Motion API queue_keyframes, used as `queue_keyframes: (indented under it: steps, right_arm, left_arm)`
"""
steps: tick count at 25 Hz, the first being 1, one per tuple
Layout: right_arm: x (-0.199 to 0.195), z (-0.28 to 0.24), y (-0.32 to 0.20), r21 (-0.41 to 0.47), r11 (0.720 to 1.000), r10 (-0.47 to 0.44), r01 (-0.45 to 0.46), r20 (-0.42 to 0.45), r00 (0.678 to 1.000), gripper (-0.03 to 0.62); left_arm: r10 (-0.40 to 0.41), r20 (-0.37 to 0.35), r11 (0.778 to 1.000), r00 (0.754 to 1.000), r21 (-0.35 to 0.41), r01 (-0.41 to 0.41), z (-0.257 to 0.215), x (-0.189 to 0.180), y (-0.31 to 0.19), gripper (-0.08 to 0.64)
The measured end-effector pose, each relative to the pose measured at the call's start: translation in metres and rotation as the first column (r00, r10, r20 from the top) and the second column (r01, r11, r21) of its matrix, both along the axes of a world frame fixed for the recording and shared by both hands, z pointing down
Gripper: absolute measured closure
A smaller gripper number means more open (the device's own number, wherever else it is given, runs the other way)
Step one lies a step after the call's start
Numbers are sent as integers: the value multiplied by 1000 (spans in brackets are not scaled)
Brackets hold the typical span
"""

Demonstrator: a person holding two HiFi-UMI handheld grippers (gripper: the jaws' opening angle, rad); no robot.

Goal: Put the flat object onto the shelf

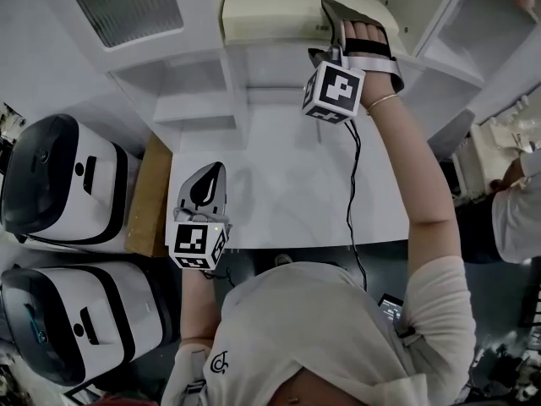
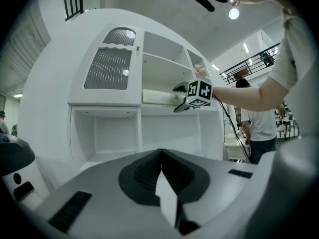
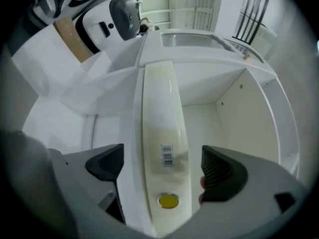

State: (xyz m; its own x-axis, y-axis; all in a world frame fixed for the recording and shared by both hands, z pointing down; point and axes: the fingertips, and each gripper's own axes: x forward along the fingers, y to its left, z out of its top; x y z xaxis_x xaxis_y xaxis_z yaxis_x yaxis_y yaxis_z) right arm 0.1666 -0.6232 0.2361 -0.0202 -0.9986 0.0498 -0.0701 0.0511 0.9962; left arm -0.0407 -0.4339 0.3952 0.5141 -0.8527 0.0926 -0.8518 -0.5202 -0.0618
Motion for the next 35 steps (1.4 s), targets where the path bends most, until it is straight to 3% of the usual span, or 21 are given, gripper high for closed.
queue_keyframes:
  steps: [4, 6, 10, 11, 15, 22, 24, 31, 35]
  right_arm:
    - [7, 10, 42, -50, 998, -15, 28, 247, 969, 281]
    - [15, 9, 63, -36, 999, -15, 31, 370, 929, 402]
    - [34, 5, 103, 55, 998, -41, 14, 538, 842, 565]
    - [38, 6, 113, 71, 997, -48, 9, 572, 819, 580]
    - [50, 24, 143, 62, 998, -60, 23, 707, 705, 583]
    - [56, 60, 189, 51, 990, -105, 134, 896, 431, 584]
    - [58, 74, 197, 43, 984, -106, 173, 922, 372, 584]
    - [45, 105, 230, 72, 954, -157, 292, 948, 277, 586]
    - [41, 110, 247, 107, 948, -190, 301, 947, 261, 586]
  left_arm:
    - [39, -5, 999, 999, 19, -38, -8, 8, 8, 548]
    - [58, -3, 998, 998, 24, -58, -9, 12, 13, 548]
    - [82, -5, 996, 997, 37, -82, -13, 18, 23, 548]
    - [85, -7, 996, 996, 40, -85, -15, 19, 25, 548]
    - [95, -11, 994, 995, 56, -94, -22, 26, 33, 549]
    - [99, -19, 987, 995, 129, -96, -52, 40, 45, 548]
    - [103, -17, 985, 994, 140, -100, -57, 45, 44, 548]
    - [113, -16, 985, 993, 136, -110, -56, 59, 39, 548]
    - [123, -17, 983, 992, 142, -119, -58, 66, 37, 548]
